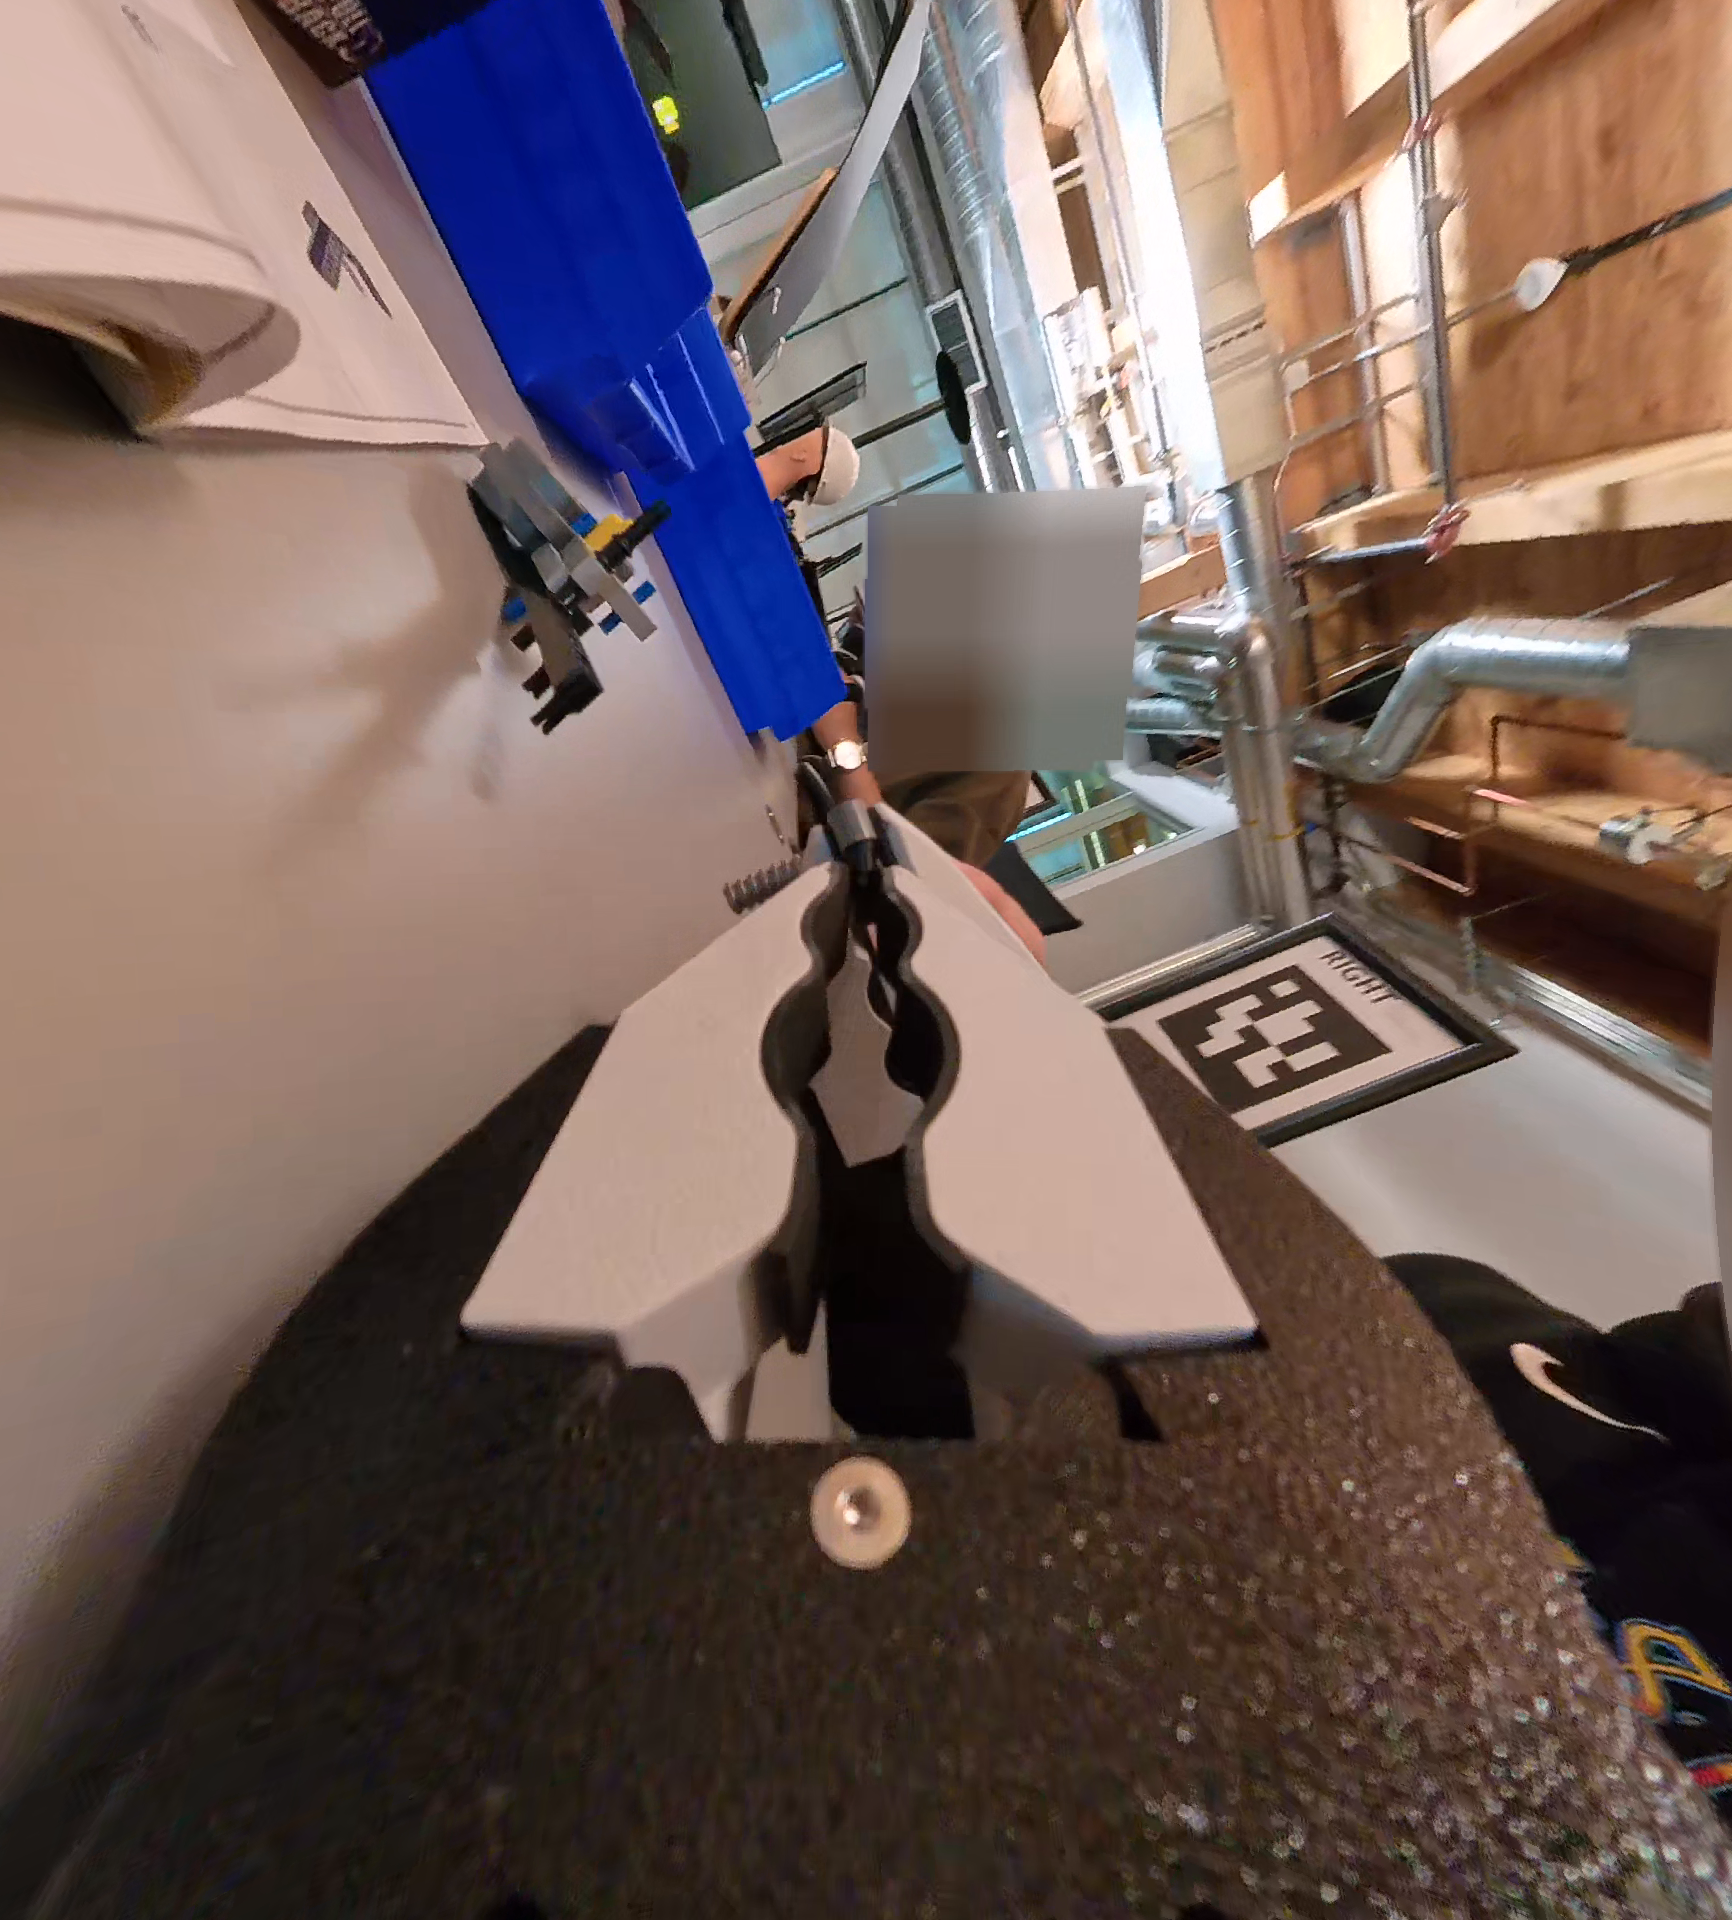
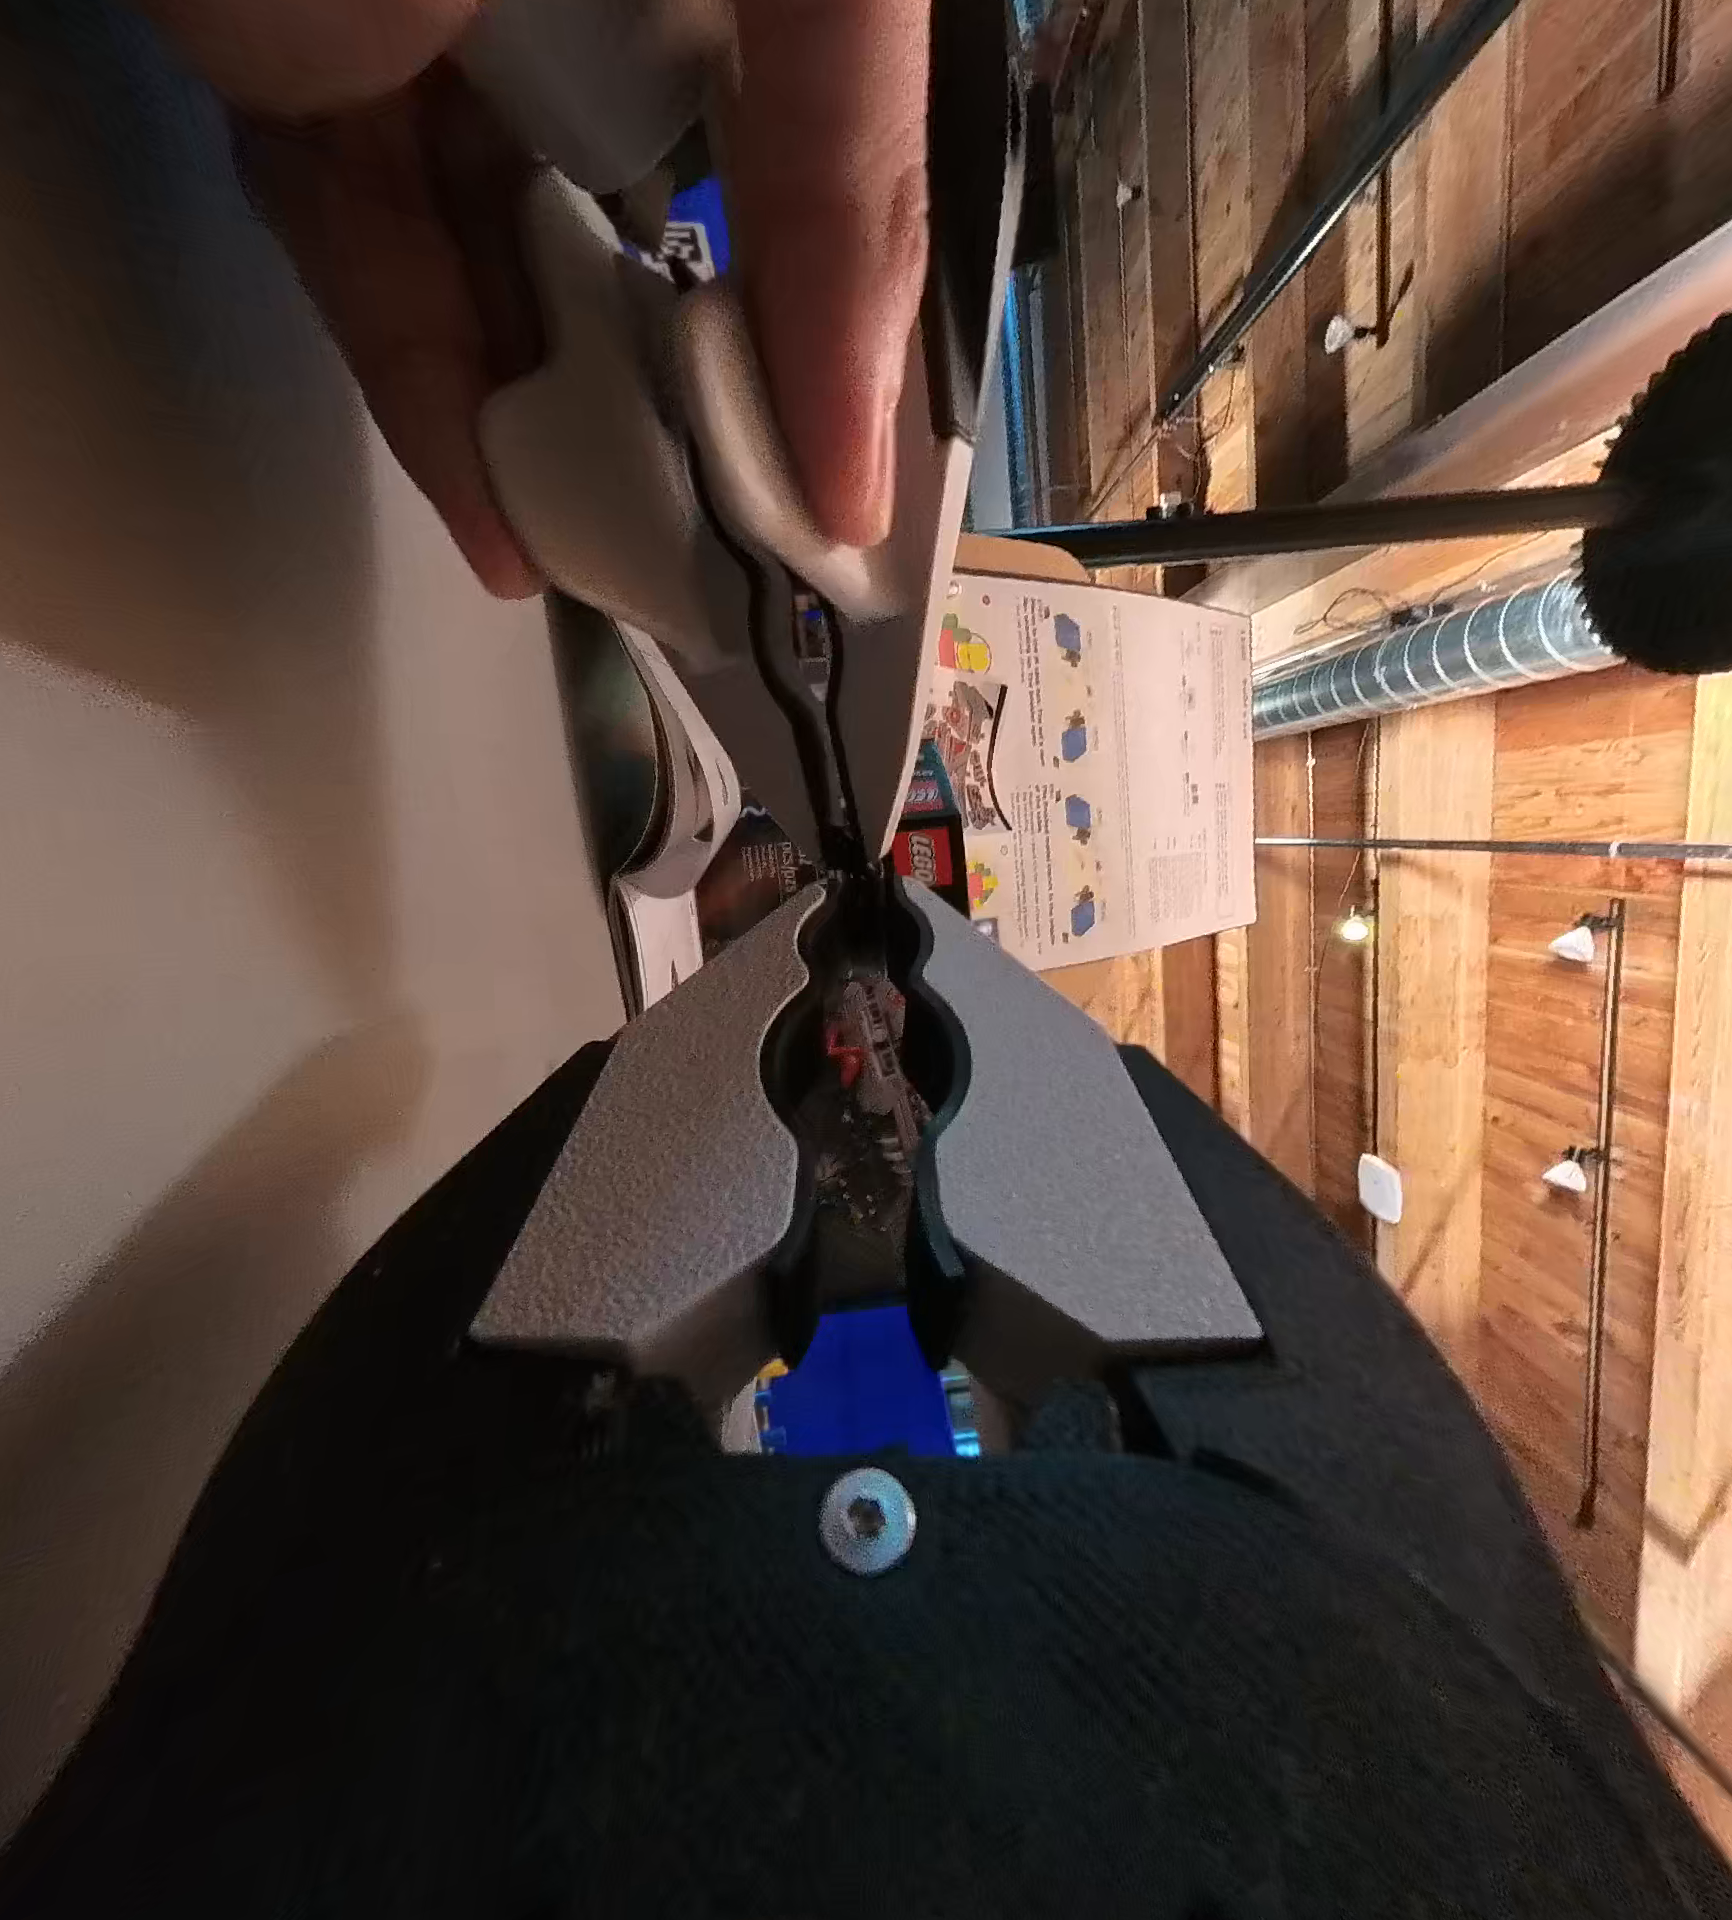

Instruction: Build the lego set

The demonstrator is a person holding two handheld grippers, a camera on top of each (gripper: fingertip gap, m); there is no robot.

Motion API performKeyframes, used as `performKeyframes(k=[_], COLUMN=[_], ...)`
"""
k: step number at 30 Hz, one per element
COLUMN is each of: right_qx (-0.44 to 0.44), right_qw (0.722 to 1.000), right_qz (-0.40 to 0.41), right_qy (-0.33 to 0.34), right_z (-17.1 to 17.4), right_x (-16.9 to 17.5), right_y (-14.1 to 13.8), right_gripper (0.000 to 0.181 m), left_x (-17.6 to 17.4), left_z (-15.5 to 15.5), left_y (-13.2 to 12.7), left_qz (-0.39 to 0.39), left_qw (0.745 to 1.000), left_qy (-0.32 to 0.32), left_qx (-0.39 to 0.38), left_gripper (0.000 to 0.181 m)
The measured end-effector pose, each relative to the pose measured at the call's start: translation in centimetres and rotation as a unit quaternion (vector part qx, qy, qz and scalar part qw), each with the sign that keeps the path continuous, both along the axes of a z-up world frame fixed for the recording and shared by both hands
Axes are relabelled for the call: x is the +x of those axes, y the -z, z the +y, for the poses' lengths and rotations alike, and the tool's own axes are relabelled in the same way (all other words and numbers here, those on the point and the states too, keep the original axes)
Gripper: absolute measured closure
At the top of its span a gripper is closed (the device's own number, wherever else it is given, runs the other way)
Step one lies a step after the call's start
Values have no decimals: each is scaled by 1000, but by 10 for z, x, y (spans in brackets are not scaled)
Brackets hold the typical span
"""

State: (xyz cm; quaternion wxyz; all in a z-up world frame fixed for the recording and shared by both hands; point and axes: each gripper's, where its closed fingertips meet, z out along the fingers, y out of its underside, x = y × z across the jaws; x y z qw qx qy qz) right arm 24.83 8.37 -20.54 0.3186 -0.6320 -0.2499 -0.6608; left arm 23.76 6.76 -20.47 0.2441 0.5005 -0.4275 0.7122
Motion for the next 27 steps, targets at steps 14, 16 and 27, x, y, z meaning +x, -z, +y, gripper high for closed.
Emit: performKeyframes(k=[14, 16, 27], right_qx=[-71, -70, -61], right_qw=[993, 994, 996], right_qz=[-86, -66, -41], right_qy=[-45, -43, -55], right_z=[-2, -3, -5], right_x=[-3, -1, -1], right_y=[9, 11, 10], right_gripper=[177, 177, 177], left_x=[-2, -1, -1], left_z=[0, 0, -2], left_y=[11, 13, 14], left_qz=[47, 42, 42], left_qw=[999, 999, 999], left_qy=[0, -8, 12], left_qx=[-6, 16, 19], left_gripper=[179, 179, 179])
